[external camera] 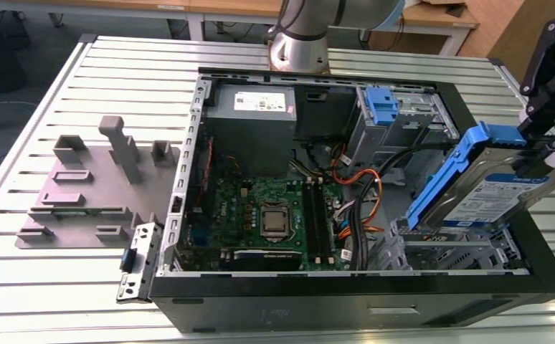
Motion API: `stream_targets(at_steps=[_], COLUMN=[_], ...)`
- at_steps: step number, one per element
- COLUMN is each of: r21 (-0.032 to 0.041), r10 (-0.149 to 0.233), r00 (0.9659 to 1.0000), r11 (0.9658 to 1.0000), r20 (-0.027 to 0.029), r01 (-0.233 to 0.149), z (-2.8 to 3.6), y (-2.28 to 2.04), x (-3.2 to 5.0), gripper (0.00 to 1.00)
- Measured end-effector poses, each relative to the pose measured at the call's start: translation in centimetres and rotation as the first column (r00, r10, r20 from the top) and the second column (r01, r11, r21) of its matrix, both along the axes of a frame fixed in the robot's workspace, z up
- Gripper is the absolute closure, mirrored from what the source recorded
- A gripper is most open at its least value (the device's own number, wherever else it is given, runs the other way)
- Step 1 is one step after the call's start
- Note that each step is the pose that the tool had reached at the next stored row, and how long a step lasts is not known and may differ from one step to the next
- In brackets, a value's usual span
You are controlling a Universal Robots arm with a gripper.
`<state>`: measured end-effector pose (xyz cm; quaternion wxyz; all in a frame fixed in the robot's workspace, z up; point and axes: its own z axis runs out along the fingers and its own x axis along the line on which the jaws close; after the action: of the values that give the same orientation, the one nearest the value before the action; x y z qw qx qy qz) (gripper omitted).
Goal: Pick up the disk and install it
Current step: 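Pick up the disk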
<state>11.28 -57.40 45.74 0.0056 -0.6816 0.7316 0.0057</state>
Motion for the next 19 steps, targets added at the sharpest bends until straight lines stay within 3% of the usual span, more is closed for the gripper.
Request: stream_targets(at_steps=[6,7,8,9,15,19], r21=[-0.0002,-0.0003,-0.0004,-0.0004,-0.0003,-0.0001], r10=[0.0,0.0,0.0,0.0,0.0,0.0], r00=[1.0,1.0,1.0,0.9999,0.9999,0.9999], r11=[1.0,1.0,1.0,1.0,1.0,1.0], r20=[0.0,-0.0014,-0.0086,-0.012,-0.0125,-0.0125], r01=[0.0,0.0,0.0,0.0,0.0,0.0], z=[-0.04,-0.05,-0.06,-0.06,-0.08,-0.42], y=[0.0,0.0,0.0,0.01,0.0,0.0], x=[-0.04,-0.05,-0.04,-0.05,-0.04,-0.04], gripper=[0.65,0.65,0.65,0.65,0.65,0.65])
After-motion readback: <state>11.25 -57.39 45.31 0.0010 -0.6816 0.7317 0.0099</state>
